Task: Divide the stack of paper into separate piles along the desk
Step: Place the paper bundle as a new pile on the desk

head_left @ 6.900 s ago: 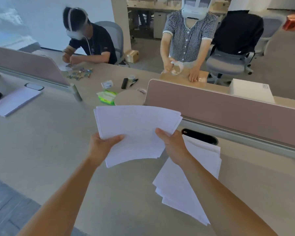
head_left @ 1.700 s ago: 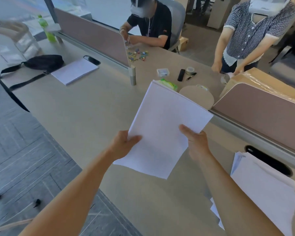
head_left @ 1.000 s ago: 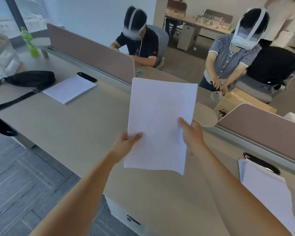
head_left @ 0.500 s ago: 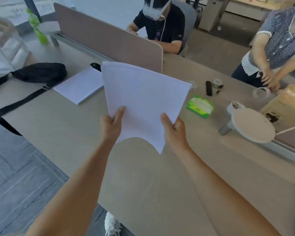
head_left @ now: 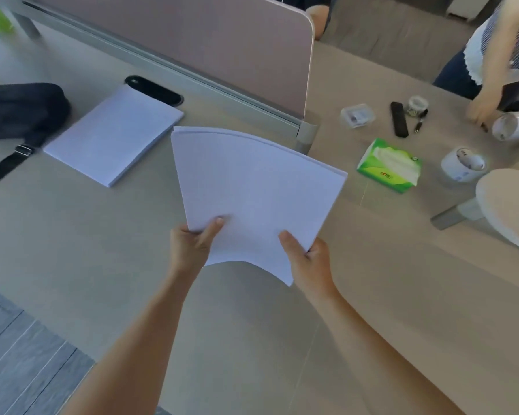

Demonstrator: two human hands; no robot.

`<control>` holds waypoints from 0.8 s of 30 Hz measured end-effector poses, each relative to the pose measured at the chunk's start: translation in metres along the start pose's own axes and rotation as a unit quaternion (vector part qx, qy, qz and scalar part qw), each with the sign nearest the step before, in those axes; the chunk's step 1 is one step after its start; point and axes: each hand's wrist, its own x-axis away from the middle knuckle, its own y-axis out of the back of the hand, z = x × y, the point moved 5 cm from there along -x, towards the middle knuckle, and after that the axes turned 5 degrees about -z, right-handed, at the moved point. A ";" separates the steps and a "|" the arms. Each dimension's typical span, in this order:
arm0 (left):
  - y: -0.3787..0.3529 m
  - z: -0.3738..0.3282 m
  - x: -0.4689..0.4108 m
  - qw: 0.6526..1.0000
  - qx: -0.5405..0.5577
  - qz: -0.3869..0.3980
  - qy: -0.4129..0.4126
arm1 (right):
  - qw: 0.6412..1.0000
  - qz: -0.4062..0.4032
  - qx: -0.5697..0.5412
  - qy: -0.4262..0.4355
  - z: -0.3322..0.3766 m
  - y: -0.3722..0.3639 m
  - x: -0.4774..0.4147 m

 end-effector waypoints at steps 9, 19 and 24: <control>-0.022 -0.021 -0.014 0.993 -0.114 0.033 -0.014 | 0.994 -0.088 -0.030 -0.060 -0.005 0.010 -0.020; -0.085 0.007 -0.036 0.928 -0.328 0.161 0.073 | 0.954 -0.154 0.033 -0.256 -0.058 0.045 -0.047; -0.099 0.023 -0.042 0.896 -0.391 0.193 0.086 | 0.945 -0.104 0.156 -0.268 -0.076 0.054 -0.055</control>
